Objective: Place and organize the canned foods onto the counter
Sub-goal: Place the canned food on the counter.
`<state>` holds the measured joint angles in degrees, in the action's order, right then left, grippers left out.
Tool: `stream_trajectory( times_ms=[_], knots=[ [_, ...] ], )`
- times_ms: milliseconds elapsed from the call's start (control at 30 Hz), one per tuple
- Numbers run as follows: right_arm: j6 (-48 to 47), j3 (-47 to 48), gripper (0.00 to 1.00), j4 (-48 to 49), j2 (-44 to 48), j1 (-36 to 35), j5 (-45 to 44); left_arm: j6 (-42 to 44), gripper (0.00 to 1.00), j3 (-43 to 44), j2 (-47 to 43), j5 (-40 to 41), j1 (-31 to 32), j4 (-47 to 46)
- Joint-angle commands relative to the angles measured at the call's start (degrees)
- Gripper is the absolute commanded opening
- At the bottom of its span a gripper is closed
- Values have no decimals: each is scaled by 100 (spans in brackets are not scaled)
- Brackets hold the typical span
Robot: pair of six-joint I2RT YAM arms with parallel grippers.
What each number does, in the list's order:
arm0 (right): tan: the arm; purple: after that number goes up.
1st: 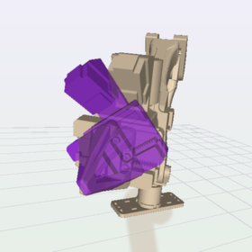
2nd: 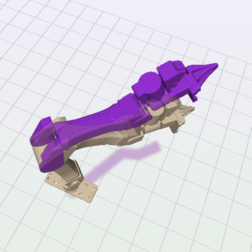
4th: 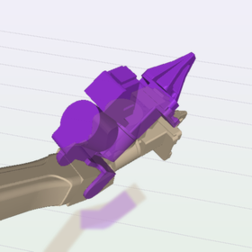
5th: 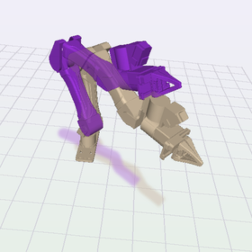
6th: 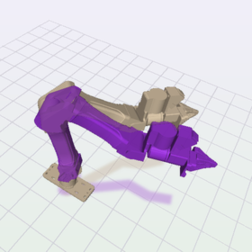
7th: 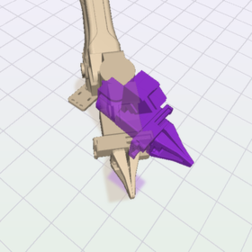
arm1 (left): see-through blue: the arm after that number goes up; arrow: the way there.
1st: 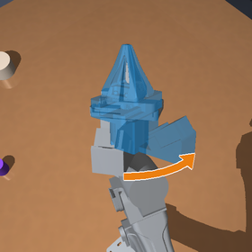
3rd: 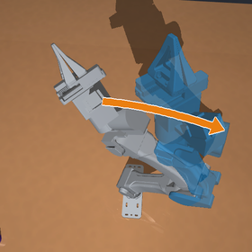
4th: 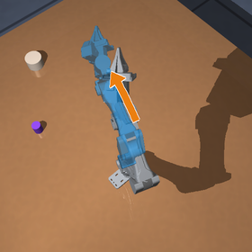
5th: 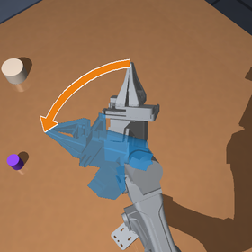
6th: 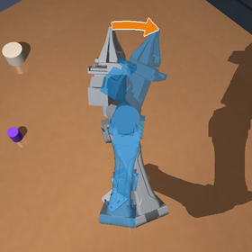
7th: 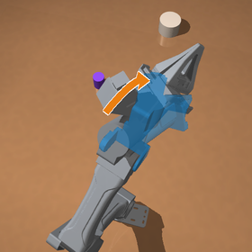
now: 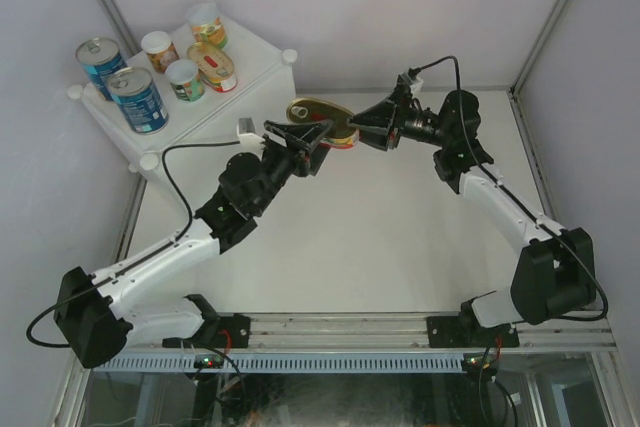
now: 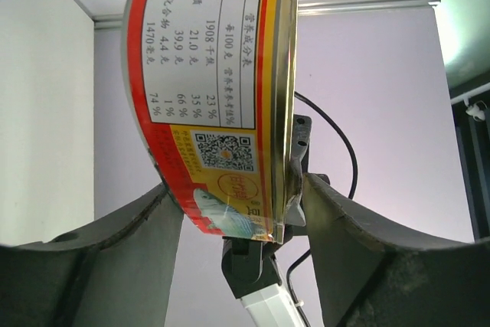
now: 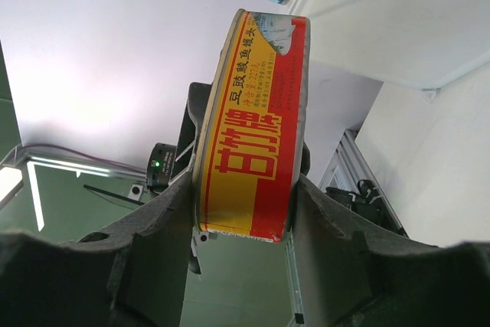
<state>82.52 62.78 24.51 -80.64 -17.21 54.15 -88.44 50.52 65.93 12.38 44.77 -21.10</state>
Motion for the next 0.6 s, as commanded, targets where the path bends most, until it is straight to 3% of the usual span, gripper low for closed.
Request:
stream_trajectory(
  times_ms=[0, 567],
  knots=[
    [65, 478, 0, 495, -125, -34, -177, 139, 66, 10, -359, 167, -183, 82],
    [257, 1569, 0, 590, -1281, -306, -222, 347, 66, 485, -385, -97, -1056, 756]
  ],
)
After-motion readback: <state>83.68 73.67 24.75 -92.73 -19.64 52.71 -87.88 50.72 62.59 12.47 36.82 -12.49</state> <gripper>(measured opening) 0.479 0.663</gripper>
